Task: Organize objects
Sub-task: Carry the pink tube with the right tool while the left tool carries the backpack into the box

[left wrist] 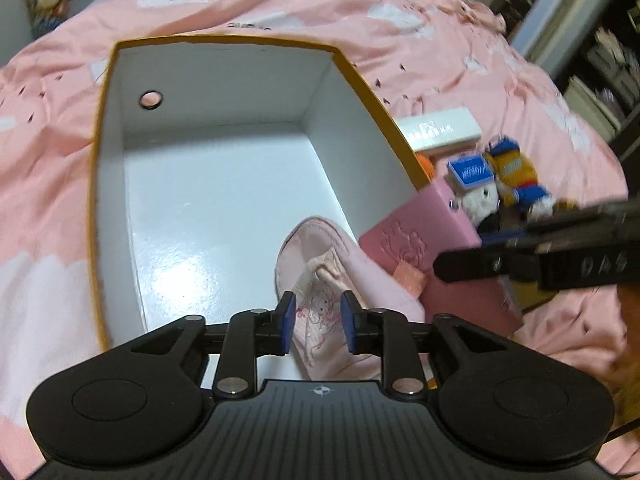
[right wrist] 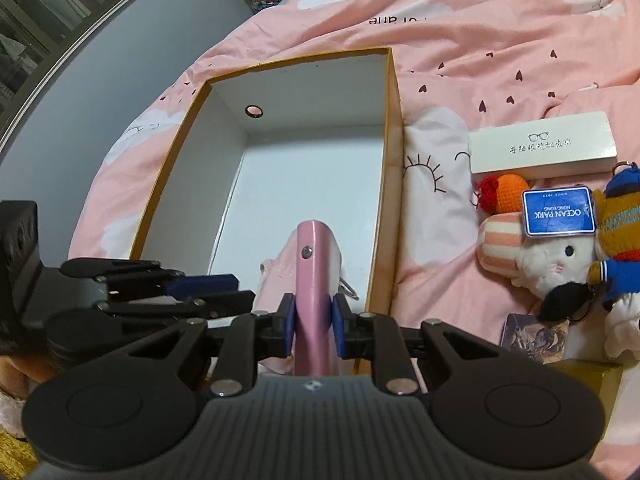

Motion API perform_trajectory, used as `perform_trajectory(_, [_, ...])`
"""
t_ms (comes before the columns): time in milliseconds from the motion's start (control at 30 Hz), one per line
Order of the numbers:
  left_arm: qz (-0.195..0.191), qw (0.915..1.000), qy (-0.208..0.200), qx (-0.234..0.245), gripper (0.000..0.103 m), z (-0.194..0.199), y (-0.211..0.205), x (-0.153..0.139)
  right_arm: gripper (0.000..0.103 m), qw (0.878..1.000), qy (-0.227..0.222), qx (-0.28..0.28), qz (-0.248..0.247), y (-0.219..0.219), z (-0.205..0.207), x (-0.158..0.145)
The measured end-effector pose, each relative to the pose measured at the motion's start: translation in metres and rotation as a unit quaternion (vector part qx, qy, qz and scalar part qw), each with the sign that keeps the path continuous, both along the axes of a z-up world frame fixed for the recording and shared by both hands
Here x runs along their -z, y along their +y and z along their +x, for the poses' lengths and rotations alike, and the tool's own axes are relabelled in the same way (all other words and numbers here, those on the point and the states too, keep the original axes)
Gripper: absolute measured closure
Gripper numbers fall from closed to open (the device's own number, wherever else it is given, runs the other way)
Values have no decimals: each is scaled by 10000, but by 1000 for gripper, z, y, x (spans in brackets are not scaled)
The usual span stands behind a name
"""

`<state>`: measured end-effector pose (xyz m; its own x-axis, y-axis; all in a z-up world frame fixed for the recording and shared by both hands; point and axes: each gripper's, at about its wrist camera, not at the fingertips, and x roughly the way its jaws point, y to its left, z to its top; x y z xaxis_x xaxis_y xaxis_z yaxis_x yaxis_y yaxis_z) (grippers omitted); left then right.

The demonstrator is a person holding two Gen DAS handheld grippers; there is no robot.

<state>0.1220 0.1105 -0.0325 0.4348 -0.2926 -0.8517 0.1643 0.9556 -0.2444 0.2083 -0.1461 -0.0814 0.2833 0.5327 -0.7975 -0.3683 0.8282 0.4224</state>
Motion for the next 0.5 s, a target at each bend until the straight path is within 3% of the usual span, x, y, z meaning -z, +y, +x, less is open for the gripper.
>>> perform_trajectory(67, [-365, 9990, 105, -214, 47, 2, 10, -3, 83, 10000, 41, 1, 65, 0, -1, 1])
perform_trajectory(100, [-586, 9976, 163, -326, 44, 2, 14, -4, 83, 9998, 96, 2, 152, -1, -1, 2])
perform_trajectory(167, [-843, 9951, 288, -432, 43, 3, 18, -3, 83, 9996, 133, -1, 264, 0, -1, 3])
perform_trajectory(400, [-960, 9898, 616, -855, 43, 8, 14, 14, 83, 9978, 362, 79, 551, 2, 2, 10])
perform_trajectory(433, [-941, 9900, 606, -857, 45, 9, 13, 14, 83, 9978, 367, 95, 543, 2, 2, 10])
perform_trajectory(500, [-961, 9901, 572, -853, 58, 9, 10, 16, 83, 9984, 347, 121, 440, 3, 1, 10])
